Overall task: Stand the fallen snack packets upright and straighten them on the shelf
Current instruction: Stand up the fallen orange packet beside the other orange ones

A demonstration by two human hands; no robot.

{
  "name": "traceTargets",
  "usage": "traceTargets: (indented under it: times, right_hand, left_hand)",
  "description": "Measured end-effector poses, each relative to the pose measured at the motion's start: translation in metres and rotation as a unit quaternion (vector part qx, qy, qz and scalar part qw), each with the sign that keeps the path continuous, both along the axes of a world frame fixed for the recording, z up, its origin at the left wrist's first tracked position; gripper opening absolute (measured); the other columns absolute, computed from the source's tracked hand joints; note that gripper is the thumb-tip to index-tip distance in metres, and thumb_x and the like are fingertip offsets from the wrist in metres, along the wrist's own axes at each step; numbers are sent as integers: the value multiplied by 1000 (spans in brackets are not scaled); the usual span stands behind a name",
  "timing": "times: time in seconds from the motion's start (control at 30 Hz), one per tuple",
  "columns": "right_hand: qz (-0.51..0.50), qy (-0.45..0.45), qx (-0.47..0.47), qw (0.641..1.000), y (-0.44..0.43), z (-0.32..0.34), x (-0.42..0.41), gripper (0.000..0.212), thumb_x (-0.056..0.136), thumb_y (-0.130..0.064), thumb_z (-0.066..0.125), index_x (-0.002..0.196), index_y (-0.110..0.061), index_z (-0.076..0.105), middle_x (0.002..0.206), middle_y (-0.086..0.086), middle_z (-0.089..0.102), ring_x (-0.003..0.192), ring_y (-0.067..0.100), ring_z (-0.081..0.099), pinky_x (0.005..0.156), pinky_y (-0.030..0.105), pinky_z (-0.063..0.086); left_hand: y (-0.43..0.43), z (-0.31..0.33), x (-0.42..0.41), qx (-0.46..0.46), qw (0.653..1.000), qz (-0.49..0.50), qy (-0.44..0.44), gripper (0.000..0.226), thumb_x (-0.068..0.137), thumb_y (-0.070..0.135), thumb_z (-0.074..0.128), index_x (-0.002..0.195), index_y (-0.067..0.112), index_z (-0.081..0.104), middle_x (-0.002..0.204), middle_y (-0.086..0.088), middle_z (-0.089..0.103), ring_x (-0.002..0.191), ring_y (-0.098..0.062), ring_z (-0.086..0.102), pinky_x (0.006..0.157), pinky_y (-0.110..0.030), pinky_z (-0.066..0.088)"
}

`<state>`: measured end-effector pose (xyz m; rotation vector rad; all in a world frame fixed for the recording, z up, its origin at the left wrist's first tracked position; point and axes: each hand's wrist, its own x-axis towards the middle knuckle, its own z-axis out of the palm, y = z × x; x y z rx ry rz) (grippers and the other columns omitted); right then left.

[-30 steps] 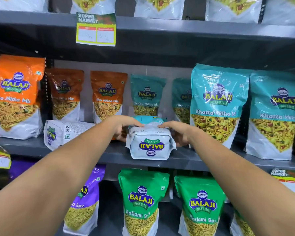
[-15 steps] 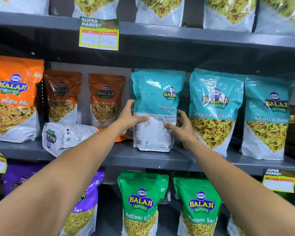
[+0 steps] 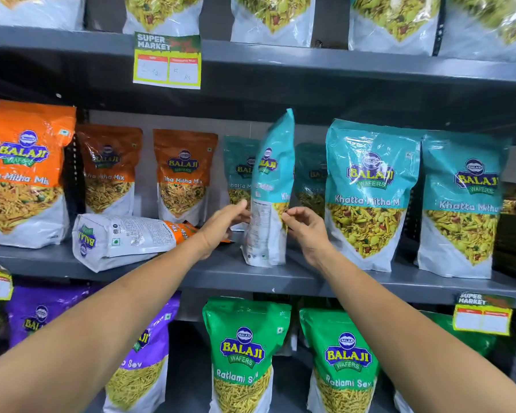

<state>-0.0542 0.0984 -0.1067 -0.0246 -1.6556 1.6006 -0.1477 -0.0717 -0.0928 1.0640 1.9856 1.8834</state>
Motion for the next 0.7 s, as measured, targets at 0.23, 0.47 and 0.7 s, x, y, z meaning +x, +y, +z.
traceTargets:
  times: [0.23, 0.47, 0.7]
  right_hand:
    - [28, -52, -81, 995, 1, 2, 1, 27, 76, -23, 78, 90, -13, 57, 80, 4, 60, 51, 9, 52, 50, 26, 43]
    - [104, -63, -60, 991, 19, 9, -3, 49, 83, -9, 68, 125, -22, 46, 105, -5, 64, 106, 21, 60, 87, 32, 50]
    - [74, -84, 6, 994, 26, 3, 1, 50, 74, -8, 77, 118, -14, 53, 100, 1, 68, 100, 24, 65, 90, 42, 54]
  left_hand:
    - [6, -6, -7, -50, 998, -9, 35, 59, 69, 13, 82, 121, 16, 54, 123, -6, 66, 114, -22, 61, 99, -37, 48]
    - [9, 10, -23, -32, 999, 17, 1, 45, 62, 0, 72, 102, 16, 59, 113, -14, 68, 111, -31, 62, 100, -48, 47]
    - [19, 1, -22, 36, 996, 81, 0, 46, 76, -4, 58, 113, 24, 50, 114, -8, 65, 109, -27, 60, 95, -40, 46]
